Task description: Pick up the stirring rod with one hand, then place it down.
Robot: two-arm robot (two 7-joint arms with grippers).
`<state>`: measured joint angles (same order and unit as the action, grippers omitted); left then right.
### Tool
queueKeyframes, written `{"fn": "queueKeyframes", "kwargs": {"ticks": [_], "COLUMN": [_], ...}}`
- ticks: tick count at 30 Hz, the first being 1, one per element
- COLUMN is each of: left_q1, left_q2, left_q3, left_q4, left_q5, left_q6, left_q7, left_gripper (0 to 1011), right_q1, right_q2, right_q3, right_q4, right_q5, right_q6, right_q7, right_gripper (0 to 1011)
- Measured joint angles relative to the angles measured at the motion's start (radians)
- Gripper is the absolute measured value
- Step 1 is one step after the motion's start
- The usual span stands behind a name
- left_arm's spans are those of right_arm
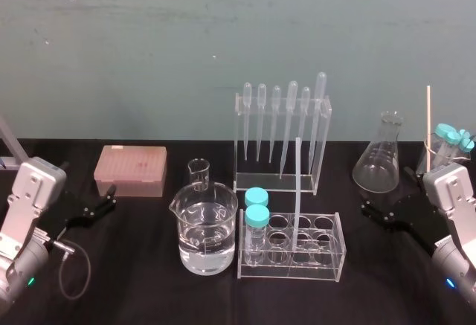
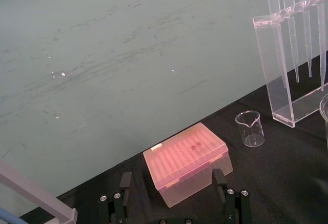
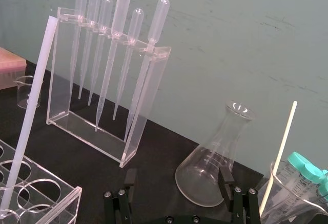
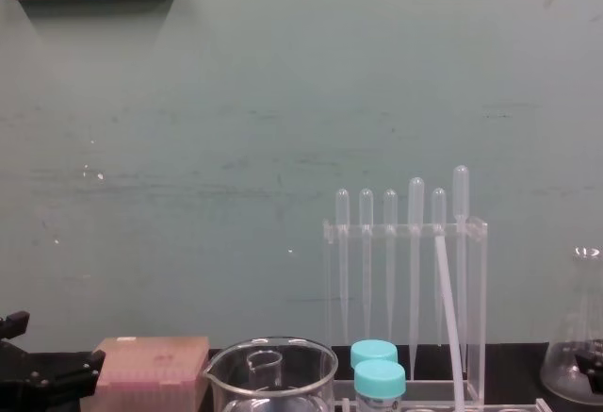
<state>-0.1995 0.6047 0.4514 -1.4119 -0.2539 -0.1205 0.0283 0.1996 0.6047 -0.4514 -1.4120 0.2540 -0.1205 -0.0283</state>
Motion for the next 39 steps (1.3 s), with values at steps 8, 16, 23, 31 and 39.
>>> {"fn": "queueKeyframes", "kwargs": {"ticks": [8,16,23,31,39], "left_q1": [0.0,0.0,0.0,0.0,0.0], "left_q2": [0.0,0.0,0.0,0.0,0.0], "left_q3": [0.0,0.0,0.0,0.0,0.0], "left_q4": [0.0,0.0,0.0,0.0,0.0], "left_q5": [0.0,0.0,0.0,0.0,0.0], "left_q6": [0.0,0.0,0.0,0.0,0.0], "left_q7": [0.0,0.0,0.0,0.0,0.0], "left_gripper": [1000,1000,1000,1000,1000], "right_q1": [0.0,0.0,0.0,0.0,0.0], "right_q2": [0.0,0.0,0.0,0.0,0.0], "right_q3": [0.0,0.0,0.0,0.0,0.0], "right_q4": [0.0,0.0,0.0,0.0,0.0], "right_q5": [0.0,0.0,0.0,0.0,0.0], "right_q6": [0.0,0.0,0.0,0.0,0.0], "right_q7": [0.0,0.0,0.0,0.0,0.0], "right_gripper": [1003,1003,1003,1003,1003]}}
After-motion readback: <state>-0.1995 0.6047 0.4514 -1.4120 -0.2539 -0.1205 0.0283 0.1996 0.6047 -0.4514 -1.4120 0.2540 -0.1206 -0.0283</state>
